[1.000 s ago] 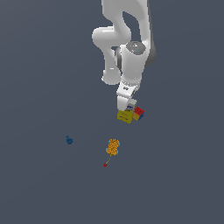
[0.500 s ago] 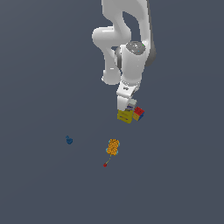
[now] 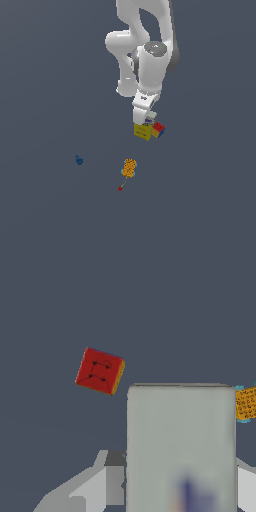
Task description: Pick up a designated object from a clutter of objects.
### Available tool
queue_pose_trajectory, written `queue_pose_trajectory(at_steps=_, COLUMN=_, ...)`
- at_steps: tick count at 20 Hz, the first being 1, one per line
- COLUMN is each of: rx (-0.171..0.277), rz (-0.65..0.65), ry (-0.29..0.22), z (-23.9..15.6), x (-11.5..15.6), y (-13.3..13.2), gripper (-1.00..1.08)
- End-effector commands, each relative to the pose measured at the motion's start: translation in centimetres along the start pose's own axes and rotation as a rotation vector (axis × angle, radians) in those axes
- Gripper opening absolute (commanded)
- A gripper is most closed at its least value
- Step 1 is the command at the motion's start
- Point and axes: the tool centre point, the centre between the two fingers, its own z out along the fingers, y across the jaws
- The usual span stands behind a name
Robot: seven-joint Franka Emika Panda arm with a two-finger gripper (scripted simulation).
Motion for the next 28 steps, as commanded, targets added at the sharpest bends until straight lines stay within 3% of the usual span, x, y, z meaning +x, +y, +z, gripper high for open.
queue_pose_trajectory(at_steps=1, rx=-0.001, rz=0.0, ry=0.001, z=-1.1, x=0.0, y=0.4, gripper=-1.0)
queue_pose_trajectory(at_steps=28, rx=-0.001, rz=0.0, ry=0.0, z=-23.2, x=0.3, y=9.1, gripper=-1.0)
